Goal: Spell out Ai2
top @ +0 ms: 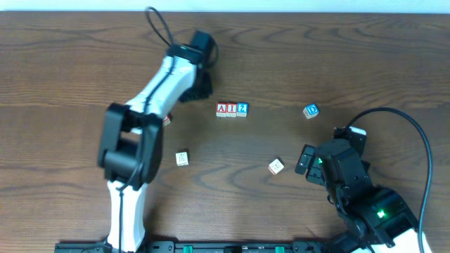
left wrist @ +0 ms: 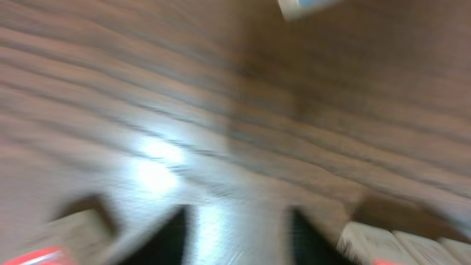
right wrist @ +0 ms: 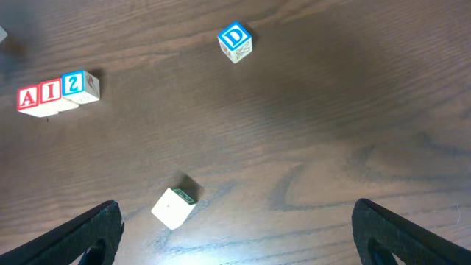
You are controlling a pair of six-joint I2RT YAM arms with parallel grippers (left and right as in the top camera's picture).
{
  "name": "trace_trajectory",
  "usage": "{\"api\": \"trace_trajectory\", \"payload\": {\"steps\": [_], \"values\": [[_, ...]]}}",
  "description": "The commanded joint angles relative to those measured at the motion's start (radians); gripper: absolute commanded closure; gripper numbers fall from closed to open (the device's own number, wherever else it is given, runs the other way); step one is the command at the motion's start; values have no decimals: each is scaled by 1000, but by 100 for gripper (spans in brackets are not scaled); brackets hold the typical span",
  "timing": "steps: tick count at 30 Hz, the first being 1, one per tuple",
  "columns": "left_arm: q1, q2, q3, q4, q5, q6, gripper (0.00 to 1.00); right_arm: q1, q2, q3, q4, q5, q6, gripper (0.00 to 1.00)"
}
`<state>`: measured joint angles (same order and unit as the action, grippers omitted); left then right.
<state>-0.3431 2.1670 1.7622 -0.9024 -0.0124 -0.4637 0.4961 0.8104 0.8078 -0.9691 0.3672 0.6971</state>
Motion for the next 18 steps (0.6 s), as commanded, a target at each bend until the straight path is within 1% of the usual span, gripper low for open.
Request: {"api": "trace_trajectory", "payload": {"steps": [1, 8, 11, 13, 18], "values": [[31, -176, 27, -26, -44, 42, 5, 8, -4, -5, -1, 10, 13, 1], [63, -478, 27, -64, -57, 42, 5, 8, -4, -5, -1, 10, 13, 1], [68, -610, 27, -91, -180, 41, 5, 8, -4, -5, -1, 10, 13, 1], [68, -684, 27, -123, -190, 41, 5, 8, -4, -5, -1, 10, 13, 1], [68, -833, 27, -332, -198, 81, 5, 8, -4, -5, -1, 10, 13, 1]]}}
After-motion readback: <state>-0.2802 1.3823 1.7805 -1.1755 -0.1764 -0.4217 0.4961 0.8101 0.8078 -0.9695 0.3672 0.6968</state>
